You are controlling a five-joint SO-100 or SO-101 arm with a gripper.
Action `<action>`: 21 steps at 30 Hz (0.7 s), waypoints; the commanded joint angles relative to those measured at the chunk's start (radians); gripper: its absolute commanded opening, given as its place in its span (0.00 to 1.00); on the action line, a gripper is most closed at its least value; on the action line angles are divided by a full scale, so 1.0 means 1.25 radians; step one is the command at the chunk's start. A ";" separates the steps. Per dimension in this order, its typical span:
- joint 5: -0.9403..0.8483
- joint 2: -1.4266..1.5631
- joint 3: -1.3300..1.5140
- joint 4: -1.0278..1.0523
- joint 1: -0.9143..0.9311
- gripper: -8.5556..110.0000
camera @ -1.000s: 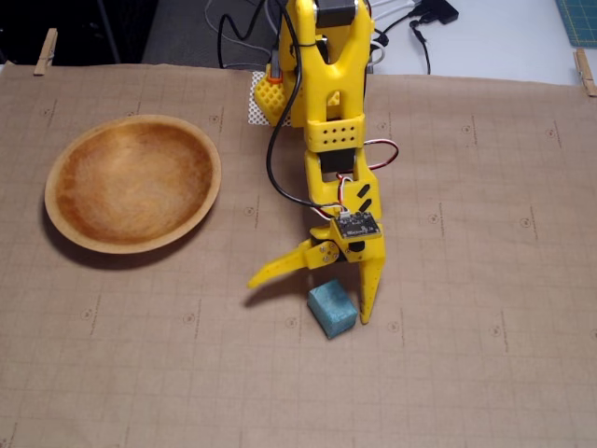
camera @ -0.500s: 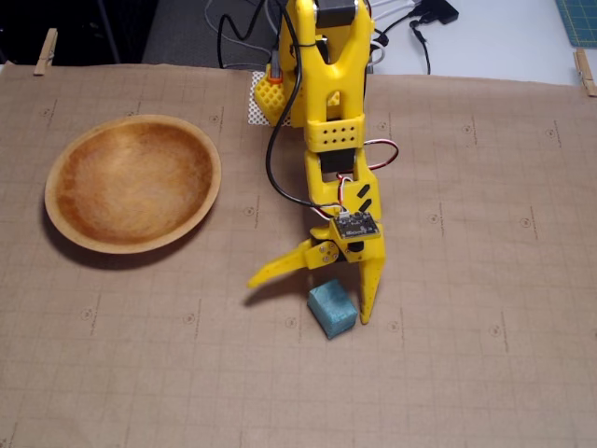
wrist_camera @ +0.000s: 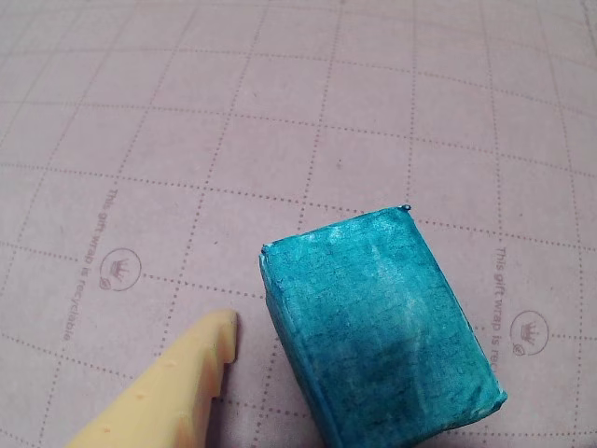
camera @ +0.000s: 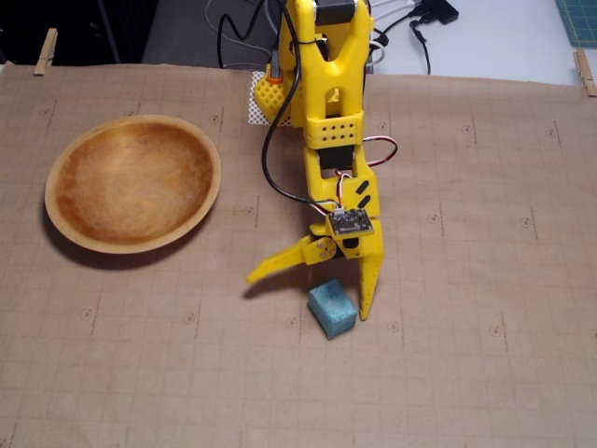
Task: Grasp a blue block and put it in the bowl.
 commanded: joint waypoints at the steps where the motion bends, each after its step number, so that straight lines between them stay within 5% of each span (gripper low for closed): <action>1: 0.009 -0.005 0.001 -0.002 0.002 0.67; 12: 0.010 -0.005 0.000 -0.002 0.002 0.66; 21: 0.010 -0.005 0.000 -0.001 0.001 0.49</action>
